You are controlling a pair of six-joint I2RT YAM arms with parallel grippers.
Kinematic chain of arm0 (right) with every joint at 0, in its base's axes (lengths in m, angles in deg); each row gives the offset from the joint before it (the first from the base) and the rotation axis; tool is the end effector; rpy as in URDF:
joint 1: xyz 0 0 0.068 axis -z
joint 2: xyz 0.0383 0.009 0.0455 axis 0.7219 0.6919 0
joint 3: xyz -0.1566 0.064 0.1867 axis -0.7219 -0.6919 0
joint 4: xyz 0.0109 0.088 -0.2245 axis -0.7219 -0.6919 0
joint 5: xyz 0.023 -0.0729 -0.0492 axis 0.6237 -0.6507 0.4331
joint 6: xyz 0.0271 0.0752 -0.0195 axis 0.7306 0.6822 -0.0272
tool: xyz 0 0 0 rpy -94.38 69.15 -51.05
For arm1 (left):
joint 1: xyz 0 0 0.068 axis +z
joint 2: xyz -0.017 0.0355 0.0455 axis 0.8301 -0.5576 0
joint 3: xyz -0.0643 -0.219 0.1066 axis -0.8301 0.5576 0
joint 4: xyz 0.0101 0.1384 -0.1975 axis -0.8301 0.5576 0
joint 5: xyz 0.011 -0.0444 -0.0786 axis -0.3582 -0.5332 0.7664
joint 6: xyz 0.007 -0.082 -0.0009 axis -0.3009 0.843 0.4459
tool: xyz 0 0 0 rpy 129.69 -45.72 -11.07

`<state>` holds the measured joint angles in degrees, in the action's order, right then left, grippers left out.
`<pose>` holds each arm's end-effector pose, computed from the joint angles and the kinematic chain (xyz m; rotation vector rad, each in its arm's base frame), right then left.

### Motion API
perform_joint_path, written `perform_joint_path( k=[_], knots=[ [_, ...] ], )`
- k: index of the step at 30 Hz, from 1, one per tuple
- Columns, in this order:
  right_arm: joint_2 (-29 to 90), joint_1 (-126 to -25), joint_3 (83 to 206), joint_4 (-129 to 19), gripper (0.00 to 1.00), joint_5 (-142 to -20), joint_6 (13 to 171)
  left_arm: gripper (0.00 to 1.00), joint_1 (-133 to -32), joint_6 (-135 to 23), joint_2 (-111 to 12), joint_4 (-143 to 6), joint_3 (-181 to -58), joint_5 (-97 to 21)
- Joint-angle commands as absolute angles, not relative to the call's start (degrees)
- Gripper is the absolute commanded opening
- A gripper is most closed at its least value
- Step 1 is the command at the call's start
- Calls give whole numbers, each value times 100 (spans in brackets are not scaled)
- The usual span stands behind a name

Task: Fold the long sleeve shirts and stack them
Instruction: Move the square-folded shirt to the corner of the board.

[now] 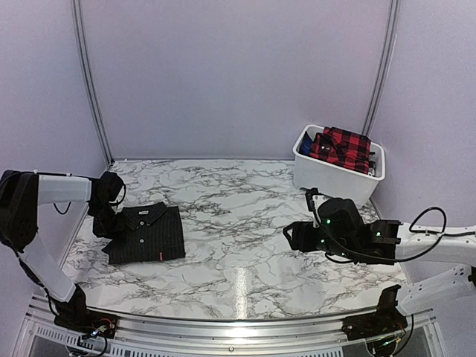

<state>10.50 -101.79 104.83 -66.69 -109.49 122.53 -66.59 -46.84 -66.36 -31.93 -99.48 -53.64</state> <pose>0.1588 0.1858 0.2022 -0.1430 2.2039 0.5170 0.2739 -0.0409 0.1160 -0.2901 2.8380 0.0797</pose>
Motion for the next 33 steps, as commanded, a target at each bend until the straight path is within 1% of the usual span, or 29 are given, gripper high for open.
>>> perform_joint_path(
  k=[1,2,4,7,8,10,11,13,14,18,22,27,33],
  knots=[
    [1253,-10119,10646,-6433,68,-10740,12064,0,-6275,-5030,-6630,-2561,-10257,-5555],
    [1270,-10123,10646,-6437,68,-10726,12044,0,-6210,-5073,-6723,-2473,-10376,-5668],
    [1281,-10123,10651,-6416,68,-10692,12016,4,-6078,-5137,-6888,-2327,-10550,-6002],
    [1277,-10123,10640,-6382,68,-10625,12004,14,-5863,-5148,-7073,-2246,-10687,-6430],
    [1279,-10121,10648,-6369,68,-10593,11997,19,-5798,-5130,-7117,-2217,-10726,-6568],
    [1298,-10123,10671,-6346,68,-10533,11985,33,-5766,-5078,-7151,-2128,-10834,-6802],
    [1311,-10119,10696,-6341,68,-10497,11972,38,-5769,-5044,-7132,-2092,-10897,-6809],
    [1338,-10123,10726,-6348,68,-10458,11943,48,-5782,-4954,-6956,-2048,-11018,-6669],
    [1357,-10123,10740,-6364,68,-10447,11926,50,-5827,-4896,-6819,-2036,-11077,-6547],
    [1416,-10123,10776,-6411,68,-10429,11894,53,-6352,-4525,-6219,-2055,-11302,-6022],
    [1510,-10122,10817,-6394,68,-10390,11895,55,-7155,-3940,-6049,-2321,-11349,-5569],
    [1625,-10122,10911,-6389,68,-10340,11909,55,-7849,-3230,-6286,-3271,-10884,-5117],
    [1631,-10121,10914,-6445,68,-10302,11972,54,-8047,-2959,-6767,-3976,-10565,-4974]
  ],
)
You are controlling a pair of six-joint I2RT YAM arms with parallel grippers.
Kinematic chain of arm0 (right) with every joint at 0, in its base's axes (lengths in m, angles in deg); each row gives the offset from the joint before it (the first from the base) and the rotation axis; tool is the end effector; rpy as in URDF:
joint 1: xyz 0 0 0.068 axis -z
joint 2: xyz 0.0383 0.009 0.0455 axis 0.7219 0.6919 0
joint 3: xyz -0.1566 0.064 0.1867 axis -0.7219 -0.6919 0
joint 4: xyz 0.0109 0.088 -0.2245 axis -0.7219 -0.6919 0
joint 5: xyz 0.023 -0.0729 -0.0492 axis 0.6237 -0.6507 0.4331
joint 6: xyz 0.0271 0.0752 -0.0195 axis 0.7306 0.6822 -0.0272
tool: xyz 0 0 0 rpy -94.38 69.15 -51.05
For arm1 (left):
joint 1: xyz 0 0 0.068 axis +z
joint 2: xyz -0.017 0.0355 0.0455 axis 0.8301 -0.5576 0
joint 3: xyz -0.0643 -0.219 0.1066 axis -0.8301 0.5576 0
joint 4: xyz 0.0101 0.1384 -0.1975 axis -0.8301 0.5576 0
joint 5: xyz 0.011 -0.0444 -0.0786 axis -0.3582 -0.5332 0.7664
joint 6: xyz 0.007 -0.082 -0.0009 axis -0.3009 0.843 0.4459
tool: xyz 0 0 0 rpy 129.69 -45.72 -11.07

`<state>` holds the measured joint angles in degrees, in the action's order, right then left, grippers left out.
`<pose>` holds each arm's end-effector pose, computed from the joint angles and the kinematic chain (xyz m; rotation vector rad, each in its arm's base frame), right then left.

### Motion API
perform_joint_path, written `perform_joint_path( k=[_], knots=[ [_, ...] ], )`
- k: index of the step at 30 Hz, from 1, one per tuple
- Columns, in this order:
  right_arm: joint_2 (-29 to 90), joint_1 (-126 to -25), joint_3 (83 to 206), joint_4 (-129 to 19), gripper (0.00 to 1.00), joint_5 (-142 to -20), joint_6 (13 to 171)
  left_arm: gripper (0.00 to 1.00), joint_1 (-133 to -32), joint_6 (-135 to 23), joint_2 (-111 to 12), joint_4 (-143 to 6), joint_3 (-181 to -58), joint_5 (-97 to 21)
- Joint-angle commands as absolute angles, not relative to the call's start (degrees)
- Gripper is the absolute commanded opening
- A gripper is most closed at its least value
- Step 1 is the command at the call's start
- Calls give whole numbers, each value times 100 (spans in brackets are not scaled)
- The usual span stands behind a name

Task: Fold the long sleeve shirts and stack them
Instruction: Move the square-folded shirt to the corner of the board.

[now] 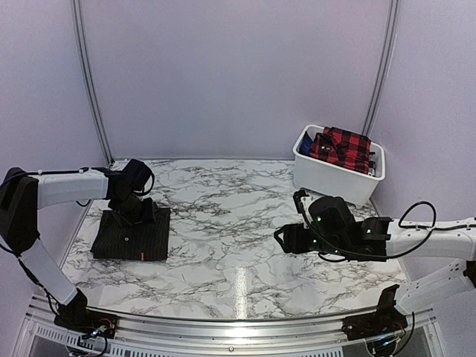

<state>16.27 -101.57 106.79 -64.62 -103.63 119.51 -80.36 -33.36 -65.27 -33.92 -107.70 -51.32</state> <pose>0.1640 0.2040 0.1931 -0.2674 2.2566 0.5562 0.2876 -0.1222 0.1610 -0.2722 2.6765 -0.2012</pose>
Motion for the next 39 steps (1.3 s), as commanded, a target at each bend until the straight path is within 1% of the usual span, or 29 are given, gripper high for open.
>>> perform_joint_path(
  k=[1,5,8,15,19,29,34,37,39],
  knots=[
    [1621,-10117,10905,-6457,68,-10311,11973,53,-8053,-2916,-6826,-4011,-10525,-5029],
    [1624,-10114,10888,-6507,68,-10305,12010,53,-8002,-2846,-6979,-4124,-10221,-5220],
    [1608,-10123,10881,-6516,69,-10293,12023,52,-7876,-2880,-6876,-4215,-9820,-5213],
    [1654,-10123,10880,-6493,69,-10286,12002,52,-7223,-3188,-6097,-4231,-8965,-5100],
    [1723,-10121,10890,-6457,69,-10244,12001,52,-6853,-3494,-5758,-4137,-8674,-5028],
    [1712,-10120,10892,-6481,69,-10214,12027,52,-6736,-3660,-5431,-3847,-8662,-4855],
    [1727,-10116,10935,-6473,69,-10209,12007,53,-6805,-3661,-5024,-3726,-8764,-4667],
    [1761,-10122,11009,-6503,70,-10236,11971,56,-7007,-3634,-4785,-3651,-8950,-4622],
    [1765,-10116,11069,-6541,71,-10278,11960,61,-7262,-3591,-4684,-3610,-9096,-4622]
  ],
)
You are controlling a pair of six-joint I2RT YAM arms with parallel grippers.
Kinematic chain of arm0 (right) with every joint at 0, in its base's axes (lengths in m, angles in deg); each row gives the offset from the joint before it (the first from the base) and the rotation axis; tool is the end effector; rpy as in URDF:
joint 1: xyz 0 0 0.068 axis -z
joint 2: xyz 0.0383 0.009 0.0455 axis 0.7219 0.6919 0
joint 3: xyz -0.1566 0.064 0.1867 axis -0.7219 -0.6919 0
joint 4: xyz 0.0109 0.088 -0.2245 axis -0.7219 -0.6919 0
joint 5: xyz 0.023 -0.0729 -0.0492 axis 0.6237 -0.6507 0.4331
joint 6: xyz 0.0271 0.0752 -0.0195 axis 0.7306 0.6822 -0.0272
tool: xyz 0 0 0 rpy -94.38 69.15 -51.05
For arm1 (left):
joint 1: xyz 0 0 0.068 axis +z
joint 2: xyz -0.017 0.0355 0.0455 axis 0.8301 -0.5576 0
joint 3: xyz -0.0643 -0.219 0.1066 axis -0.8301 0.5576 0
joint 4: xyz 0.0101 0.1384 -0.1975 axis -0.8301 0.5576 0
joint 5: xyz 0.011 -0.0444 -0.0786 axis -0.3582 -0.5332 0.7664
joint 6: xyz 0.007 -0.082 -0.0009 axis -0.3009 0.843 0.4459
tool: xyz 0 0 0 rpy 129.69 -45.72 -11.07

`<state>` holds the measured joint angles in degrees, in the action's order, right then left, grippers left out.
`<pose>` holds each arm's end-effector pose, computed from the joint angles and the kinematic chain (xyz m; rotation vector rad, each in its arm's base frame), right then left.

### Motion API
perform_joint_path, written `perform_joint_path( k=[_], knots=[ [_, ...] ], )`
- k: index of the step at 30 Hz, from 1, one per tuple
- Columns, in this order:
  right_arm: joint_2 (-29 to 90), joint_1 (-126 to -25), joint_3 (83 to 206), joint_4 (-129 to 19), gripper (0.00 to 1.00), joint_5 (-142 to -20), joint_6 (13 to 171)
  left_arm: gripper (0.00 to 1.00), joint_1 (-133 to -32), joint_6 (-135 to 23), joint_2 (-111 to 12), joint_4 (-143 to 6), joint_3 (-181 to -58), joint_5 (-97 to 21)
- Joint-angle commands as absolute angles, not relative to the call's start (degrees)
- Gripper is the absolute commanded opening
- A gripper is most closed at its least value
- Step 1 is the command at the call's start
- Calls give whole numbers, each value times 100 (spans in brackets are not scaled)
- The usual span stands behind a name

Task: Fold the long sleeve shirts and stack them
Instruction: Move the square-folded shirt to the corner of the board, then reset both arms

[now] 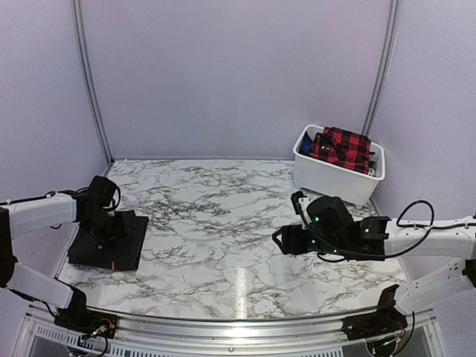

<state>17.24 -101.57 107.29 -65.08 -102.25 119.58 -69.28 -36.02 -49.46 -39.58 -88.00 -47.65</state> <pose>0.1639 0.2067 0.1908 -0.2851 2.2790 0.5668 0.2394 -0.0538 0.1403 -0.4453 2.6323 -0.2218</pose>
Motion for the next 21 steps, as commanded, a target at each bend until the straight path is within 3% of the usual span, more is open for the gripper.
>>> perform_joint_path(
  k=[1,6,13,21],
  knots=[
    [1765,-10118,11093,-6557,72,-10302,11950,64,-7422,-3558,-4655,-3606,-9176,-4622],
    [1682,-10116,11217,-6611,80,-10429,11933,81,-8280,-3425,-4593,-3662,-9656,-4787],
    [1475,-10116,11609,-6805,98,-10935,11743,97,-9192,-3497,-4603,-3989,-10402,-4961],
    [1153,-10114,12399,-7007,98,-11461,11454,99,-10077,-3817,-4638,-4528,-11142,-5210]
  ],
)
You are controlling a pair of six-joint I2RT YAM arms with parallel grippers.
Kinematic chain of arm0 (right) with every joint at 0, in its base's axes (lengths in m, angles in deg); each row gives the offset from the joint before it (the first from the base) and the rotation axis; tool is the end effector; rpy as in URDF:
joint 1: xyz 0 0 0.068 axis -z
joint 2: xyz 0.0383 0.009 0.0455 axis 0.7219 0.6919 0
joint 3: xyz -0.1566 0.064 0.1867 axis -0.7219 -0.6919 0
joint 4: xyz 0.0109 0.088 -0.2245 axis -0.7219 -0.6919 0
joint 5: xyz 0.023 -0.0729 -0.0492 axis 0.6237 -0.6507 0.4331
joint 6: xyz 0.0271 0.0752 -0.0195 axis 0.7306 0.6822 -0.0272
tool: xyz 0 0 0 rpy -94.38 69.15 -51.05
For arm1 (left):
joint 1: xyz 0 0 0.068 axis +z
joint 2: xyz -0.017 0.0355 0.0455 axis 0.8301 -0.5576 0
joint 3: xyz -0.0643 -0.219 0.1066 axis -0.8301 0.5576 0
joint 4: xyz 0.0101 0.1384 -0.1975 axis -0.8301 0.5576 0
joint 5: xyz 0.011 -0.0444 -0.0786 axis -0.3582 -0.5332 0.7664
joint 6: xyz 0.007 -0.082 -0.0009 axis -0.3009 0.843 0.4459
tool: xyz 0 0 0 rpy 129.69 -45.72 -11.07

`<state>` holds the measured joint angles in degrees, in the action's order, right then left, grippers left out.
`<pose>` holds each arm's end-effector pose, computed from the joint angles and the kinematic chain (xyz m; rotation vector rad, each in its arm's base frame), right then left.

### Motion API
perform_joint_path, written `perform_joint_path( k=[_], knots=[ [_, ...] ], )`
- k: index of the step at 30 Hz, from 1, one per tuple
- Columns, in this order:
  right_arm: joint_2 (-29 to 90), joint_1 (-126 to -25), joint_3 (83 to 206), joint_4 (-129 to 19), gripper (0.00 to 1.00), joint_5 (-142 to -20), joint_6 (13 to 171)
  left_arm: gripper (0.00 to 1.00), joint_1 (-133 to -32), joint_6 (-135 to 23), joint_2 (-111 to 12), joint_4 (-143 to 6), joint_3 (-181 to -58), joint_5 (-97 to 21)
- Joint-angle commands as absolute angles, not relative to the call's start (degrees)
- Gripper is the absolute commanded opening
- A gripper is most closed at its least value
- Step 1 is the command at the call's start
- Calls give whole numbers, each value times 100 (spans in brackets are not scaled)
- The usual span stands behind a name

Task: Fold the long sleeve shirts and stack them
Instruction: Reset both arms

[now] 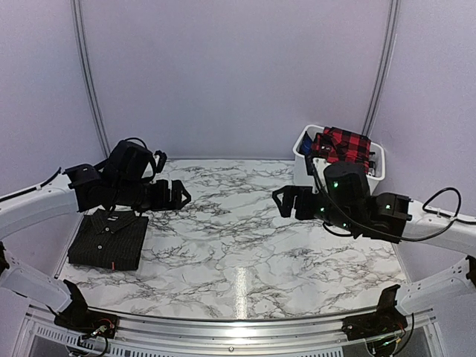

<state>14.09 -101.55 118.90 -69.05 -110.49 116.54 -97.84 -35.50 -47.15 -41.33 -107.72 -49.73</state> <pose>0.1759 0.2068 0.2683 -0.1918 2.0650 0.5465 0.2239 -0.1934 0.2636 0.1501 2.3059 -0.6186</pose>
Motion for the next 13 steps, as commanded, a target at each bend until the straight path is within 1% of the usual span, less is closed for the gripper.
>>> perform_joint_path(
  k=[1,8,13],
  knots=[
    [1103,-10115,12475,-6995,99,-11498,11421,99,-10189,-3879,-4628,-4567,-11240,-5274],
    [1009,-10113,13105,-7297,99,-11765,11148,99,-10295,-4174,-4410,-4857,-11469,-5373],
    [925,-10115,13162,-7302,99,-11758,11082,99,-10295,-4184,-4350,-4881,-11460,-5369]
  ],
)
